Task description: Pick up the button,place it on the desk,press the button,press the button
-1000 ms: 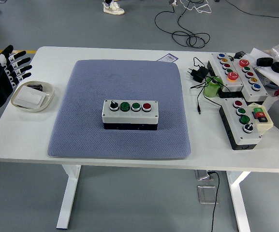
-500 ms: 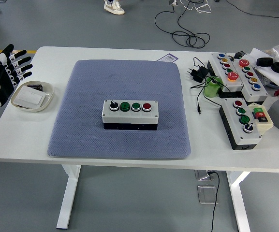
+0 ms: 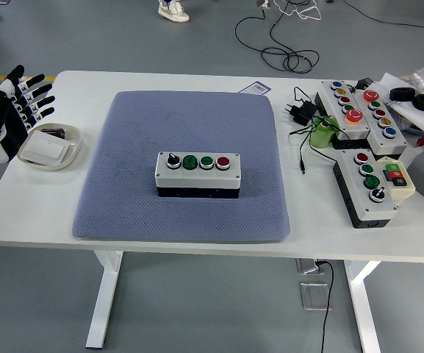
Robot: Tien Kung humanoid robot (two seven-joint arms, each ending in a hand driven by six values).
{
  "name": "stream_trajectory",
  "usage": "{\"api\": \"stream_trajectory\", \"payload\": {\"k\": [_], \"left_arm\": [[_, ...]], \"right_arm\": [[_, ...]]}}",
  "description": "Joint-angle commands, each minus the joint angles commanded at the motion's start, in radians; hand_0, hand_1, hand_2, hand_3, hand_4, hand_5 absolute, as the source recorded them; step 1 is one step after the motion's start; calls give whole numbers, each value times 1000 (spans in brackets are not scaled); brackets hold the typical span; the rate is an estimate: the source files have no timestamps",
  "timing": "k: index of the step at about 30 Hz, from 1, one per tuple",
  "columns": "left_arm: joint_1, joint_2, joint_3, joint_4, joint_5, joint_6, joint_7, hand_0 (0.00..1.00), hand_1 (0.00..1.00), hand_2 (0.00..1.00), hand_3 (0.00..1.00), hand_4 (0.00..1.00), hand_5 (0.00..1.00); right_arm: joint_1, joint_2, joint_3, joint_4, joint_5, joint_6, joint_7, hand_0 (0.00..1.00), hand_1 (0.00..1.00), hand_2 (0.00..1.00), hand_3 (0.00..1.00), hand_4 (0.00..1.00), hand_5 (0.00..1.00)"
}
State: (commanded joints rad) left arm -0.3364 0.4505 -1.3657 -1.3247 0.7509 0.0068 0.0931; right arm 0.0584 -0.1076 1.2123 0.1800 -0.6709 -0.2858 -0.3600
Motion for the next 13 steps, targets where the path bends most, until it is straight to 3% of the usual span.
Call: {"api": "stream_trajectory", "payload": {"k": [8, 13], "left_arm": [[-6, -14, 69, 1, -48, 68, -115, 894, 909, 933, 939, 781, 998], [-11, -17, 79, 1, -60, 97, -141, 894, 909, 933, 939, 781, 998]], "right_arm": [[2, 0, 1, 0, -4, 0, -1, 642, 508, 547, 589, 242, 363], [5, -1, 2, 0, -5, 1, 1, 642, 508, 547, 589, 242, 363]]}}
